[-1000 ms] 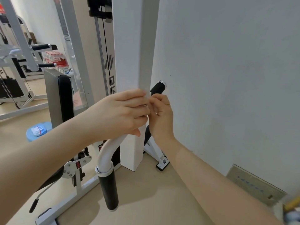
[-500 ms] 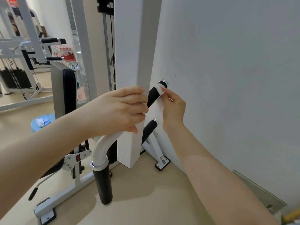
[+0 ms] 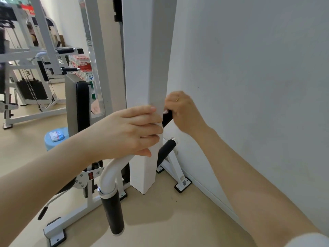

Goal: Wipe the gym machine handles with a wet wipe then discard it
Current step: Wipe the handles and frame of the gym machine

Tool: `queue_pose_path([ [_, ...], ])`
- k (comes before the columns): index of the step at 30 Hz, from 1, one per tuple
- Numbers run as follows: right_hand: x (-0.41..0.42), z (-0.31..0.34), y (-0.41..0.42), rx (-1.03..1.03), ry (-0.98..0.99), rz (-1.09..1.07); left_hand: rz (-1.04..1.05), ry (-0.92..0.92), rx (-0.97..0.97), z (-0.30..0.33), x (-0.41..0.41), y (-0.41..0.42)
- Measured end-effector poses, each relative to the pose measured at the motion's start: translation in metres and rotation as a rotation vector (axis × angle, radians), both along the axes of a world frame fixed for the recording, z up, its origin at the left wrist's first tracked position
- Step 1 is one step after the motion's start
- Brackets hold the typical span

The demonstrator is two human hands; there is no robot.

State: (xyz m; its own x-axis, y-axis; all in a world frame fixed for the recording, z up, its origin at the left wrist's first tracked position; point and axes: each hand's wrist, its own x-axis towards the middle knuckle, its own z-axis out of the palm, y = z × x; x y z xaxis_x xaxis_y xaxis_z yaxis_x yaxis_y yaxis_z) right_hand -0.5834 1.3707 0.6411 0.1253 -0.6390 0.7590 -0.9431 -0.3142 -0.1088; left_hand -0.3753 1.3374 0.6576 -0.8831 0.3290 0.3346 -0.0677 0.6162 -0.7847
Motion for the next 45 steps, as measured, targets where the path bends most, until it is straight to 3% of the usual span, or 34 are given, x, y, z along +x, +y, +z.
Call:
queue_pose_path([
  [2, -0.01, 0.009, -0.004, 0.045, -0.089, -0.123, -0.016, 0.012, 0.004, 0.0, 0.0, 0.002],
  [6, 0.017, 0.013, 0.012, 0.395, -0.107, 0.201, -0.031, 0.021, 0.024, -0.002, -0.002, 0.003],
  [8, 0.014, 0.015, 0.015, 0.487, -0.139, 0.226, -0.038, 0.021, 0.017, -0.002, -0.004, 0.004],
  [11, -0.016, 0.014, 0.004, 0.326, -0.109, -0.001, -0.041, 0.033, 0.008, -0.002, -0.005, 0.007],
  [13, -0.021, 0.003, 0.0, 0.164, -0.188, -0.082, -0.045, 0.037, 0.016, -0.002, -0.005, 0.009],
  [16, -0.006, -0.019, 0.008, 0.003, -0.154, 0.026, -0.059, 0.029, 0.02, -0.003, -0.004, 0.009],
  [19, -0.007, -0.022, 0.014, 0.045, -0.037, 0.227, -0.052, 0.028, 0.014, -0.002, -0.005, 0.009],
  [21, -0.019, -0.019, 0.007, -0.026, -0.059, 0.147, -0.047, 0.026, 0.014, -0.001, -0.005, 0.009],
  [25, -0.031, -0.026, 0.003, -0.266, -0.492, -0.154, -0.038, 0.011, 0.0, -0.002, -0.005, 0.009],
  [28, -0.029, -0.034, 0.002, -0.182, -1.011, -0.277, -0.031, 0.006, -0.006, -0.001, -0.005, 0.008],
  [31, -0.026, -0.035, -0.004, 0.144, -1.824, -0.027, -0.016, 0.0, -0.008, -0.001, -0.004, 0.007],
  [33, -0.019, -0.032, -0.002, 0.263, -2.103, 0.288, -0.007, -0.01, -0.009, -0.002, -0.003, 0.006],
  [35, -0.012, -0.032, 0.003, 0.277, -2.172, 0.495, -0.003, -0.008, -0.009, -0.001, -0.002, 0.006],
  [38, -0.008, -0.036, 0.014, 0.366, -2.118, 0.669, -0.005, -0.006, -0.003, -0.001, -0.002, 0.005],
  [41, -0.016, -0.03, 0.014, 0.443, -2.07, 0.658, -0.004, -0.004, -0.002, -0.002, -0.002, 0.005],
  [45, -0.012, -0.021, 0.005, 0.223, -2.207, 0.569, 0.003, 0.011, 0.005, -0.001, -0.002, 0.006],
])
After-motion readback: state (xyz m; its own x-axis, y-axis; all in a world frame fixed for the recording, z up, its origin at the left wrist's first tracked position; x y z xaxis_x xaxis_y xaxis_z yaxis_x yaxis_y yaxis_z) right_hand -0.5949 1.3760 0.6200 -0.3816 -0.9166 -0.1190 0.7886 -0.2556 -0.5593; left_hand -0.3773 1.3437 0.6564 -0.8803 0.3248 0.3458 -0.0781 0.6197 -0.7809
